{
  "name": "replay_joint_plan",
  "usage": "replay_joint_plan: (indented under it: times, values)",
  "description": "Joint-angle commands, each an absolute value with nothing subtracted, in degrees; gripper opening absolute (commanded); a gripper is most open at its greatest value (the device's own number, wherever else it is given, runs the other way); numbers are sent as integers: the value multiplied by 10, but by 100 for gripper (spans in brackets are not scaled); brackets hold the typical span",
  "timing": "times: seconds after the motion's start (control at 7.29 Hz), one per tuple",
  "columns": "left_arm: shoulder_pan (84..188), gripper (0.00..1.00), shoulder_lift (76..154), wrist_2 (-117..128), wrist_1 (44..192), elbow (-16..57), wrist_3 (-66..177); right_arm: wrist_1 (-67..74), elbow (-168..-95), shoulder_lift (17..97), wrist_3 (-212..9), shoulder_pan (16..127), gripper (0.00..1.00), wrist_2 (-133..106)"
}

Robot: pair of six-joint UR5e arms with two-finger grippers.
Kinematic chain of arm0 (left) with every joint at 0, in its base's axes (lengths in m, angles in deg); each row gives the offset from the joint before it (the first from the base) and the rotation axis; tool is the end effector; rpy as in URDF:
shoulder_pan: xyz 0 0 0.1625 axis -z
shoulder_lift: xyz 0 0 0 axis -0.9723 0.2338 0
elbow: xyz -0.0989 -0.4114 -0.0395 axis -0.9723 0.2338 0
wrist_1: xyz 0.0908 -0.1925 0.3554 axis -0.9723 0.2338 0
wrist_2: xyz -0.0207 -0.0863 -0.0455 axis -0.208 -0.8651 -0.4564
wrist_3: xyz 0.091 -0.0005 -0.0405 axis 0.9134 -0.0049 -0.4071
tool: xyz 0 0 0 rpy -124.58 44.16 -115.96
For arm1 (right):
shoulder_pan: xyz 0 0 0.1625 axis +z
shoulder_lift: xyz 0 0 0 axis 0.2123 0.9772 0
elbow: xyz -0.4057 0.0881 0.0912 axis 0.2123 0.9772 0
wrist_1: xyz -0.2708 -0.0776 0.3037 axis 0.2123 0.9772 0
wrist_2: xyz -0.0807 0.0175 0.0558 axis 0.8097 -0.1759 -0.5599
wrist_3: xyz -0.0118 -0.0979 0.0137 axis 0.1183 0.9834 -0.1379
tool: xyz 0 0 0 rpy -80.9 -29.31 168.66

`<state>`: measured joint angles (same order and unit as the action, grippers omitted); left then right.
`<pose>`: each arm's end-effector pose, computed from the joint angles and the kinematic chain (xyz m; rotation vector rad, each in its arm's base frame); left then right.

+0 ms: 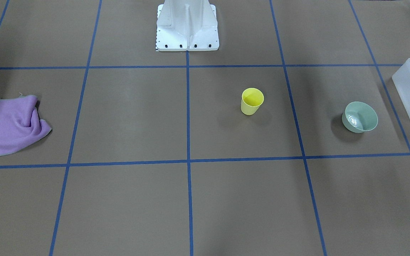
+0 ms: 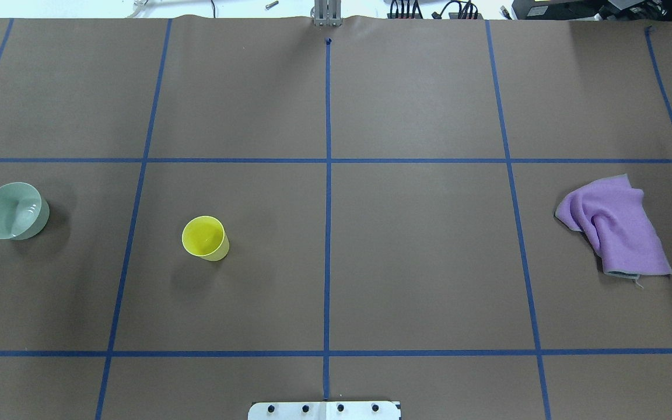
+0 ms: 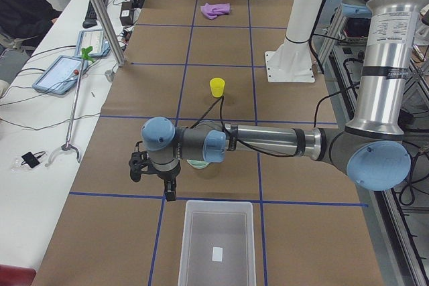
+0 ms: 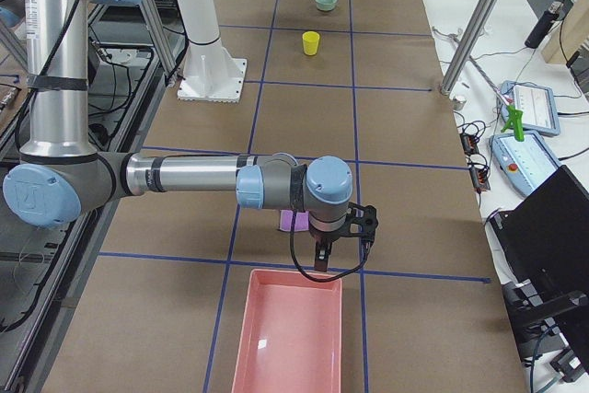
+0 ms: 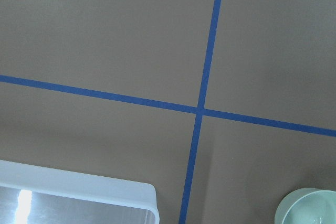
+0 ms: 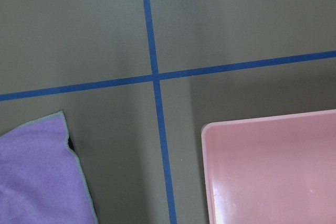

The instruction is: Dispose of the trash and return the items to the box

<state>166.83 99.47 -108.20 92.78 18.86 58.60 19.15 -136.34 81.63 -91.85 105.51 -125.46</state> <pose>-0.0657 -0.5261 0.6266 -0.0131 0.7962 -0.1713 0.0891 -0.4586 0.6271 0.0018 -0.7873 0.1535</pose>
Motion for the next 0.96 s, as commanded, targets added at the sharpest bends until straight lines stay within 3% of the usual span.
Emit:
replay_joint_plan:
  times: [0.0,0.82]
  values:
    - [1668,98,996,-1080,929,193,587,190,-1363,817,-919,1055,100,-1255]
    - [1667,98,992,-1078,982,195,582,187,-1364,816,-921,1055,100,-1256]
